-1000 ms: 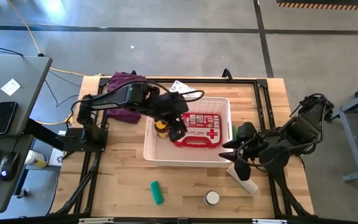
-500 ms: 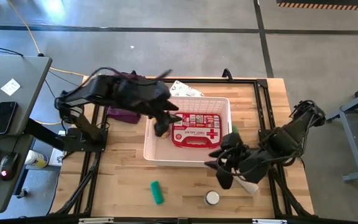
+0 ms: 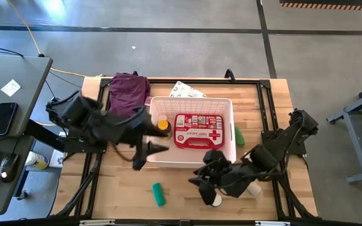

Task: Pick & place medical supplies in basket/bin
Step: Put the green medicine bottle into the white bin

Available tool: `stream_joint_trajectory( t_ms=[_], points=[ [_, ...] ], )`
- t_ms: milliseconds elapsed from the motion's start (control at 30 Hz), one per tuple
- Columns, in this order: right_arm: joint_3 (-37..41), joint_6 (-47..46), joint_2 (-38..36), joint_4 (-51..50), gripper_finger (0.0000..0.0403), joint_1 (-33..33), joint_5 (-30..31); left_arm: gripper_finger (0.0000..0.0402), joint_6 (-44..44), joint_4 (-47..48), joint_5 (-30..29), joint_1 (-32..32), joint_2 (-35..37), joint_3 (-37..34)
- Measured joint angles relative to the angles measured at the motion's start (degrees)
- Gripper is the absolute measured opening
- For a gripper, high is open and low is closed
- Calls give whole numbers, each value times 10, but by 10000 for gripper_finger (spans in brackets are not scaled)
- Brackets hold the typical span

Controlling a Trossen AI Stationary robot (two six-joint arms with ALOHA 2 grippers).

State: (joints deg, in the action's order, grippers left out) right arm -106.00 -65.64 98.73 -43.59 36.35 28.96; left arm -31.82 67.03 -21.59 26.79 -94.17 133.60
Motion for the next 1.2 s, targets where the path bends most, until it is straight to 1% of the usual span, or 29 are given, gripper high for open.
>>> stream_joint_trajectory(
  t_ms=[133, 333, 433, 600, 667, 767, 867, 967, 1067, 1133, 1200],
  points=[
    [0, -4, 22, 54, 165, 1, -1, 246, -13, 1, -4, 46, 0, 0],
    [0, 3, 49, 132, 165, 1, -4, 246, -36, 0, -70, 114, 0, 0],
    [0, 5, 55, 139, 165, 1, -11, 246, -40, 0, -91, 133, 0, 0],
    [0, 37, 56, 140, 165, 1, -37, 246, -51, 4, -92, 155, 3, 0],
    [0, 58, 56, 132, 165, 1, -42, 246, -62, 5, -97, 163, 3, 0],
    [0, 81, 56, 102, 165, 1, -56, 246, -81, 4, -128, 169, 3, 0],
    [0, 87, 56, 44, 165, 5, -55, 246, -92, 4, -153, 168, 3, 0],
    [0, 67, 56, -30, 165, 16, -56, 246, -94, -2, -193, 167, 3, 0],
    [0, 41, 60, -89, 165, 30, -85, 246, -95, -21, -235, 167, 3, 0],
    [0, 29, 65, -105, 165, 40, -103, 246, -95, -32, -250, 167, 3, 0],
    [0, 28, 70, -107, 165, 54, -108, 246, -97, -47, -254, 167, 3, 0]
  ],
)
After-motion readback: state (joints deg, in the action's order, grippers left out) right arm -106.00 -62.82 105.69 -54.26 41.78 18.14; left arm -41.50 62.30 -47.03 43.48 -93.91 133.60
